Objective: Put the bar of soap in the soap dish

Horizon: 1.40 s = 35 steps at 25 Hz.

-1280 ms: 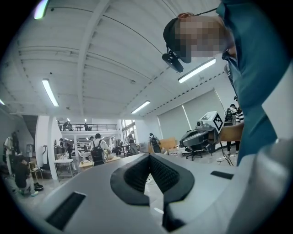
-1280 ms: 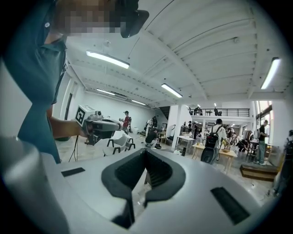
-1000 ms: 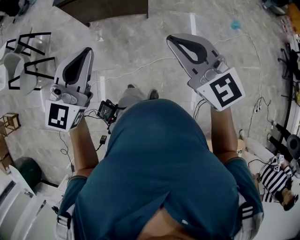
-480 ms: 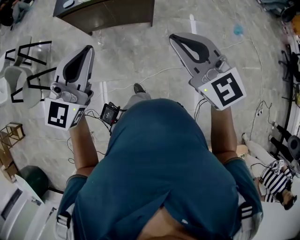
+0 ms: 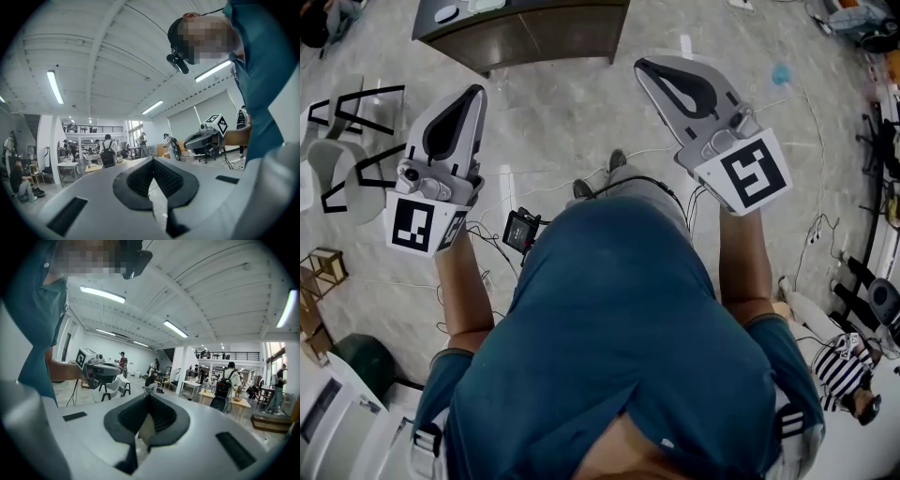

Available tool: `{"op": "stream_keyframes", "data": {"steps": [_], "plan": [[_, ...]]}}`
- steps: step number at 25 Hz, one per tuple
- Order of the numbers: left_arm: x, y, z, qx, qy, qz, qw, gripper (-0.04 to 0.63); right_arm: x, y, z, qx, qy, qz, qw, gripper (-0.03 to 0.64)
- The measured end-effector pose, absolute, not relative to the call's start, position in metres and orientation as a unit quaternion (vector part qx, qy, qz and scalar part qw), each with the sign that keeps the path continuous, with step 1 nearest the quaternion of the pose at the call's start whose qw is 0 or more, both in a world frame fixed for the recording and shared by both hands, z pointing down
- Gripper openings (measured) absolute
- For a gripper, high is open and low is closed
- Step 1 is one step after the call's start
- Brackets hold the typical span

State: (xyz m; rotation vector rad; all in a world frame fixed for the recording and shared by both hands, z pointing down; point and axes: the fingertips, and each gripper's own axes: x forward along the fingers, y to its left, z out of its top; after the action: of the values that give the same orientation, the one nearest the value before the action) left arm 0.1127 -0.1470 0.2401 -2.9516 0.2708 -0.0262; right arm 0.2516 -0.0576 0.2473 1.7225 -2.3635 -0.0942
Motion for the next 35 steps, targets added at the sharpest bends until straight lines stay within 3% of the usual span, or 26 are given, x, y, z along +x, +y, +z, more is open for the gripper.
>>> {"op": "stream_keyframes", "data": {"steps": [13,22,29,35], "plan": [[0.151,-0.309,0.263,-0.981,0.172,-0.031,0.087,0.003,0.302,-0.238,0.277,0.515,-0.851,-0.023,0.098,0.014],[0.160,-0.323,0.245,-0.971,0.213,-0.041,0.101,0.003,0.319,-0.267,0.266,0.476,-0.874,-0.030,0.096,0.014],[0.156,-0.336,0.241,-0.969,0.221,-0.042,0.098,0.003,0.319,-0.284,0.260,0.474,-0.874,-0.035,0.096,0.014],[0.126,-0.428,0.239,-0.970,0.223,-0.032,0.092,0.003,0.288,-0.378,0.261,0.472,-0.875,-0.037,0.098,0.014]]}}
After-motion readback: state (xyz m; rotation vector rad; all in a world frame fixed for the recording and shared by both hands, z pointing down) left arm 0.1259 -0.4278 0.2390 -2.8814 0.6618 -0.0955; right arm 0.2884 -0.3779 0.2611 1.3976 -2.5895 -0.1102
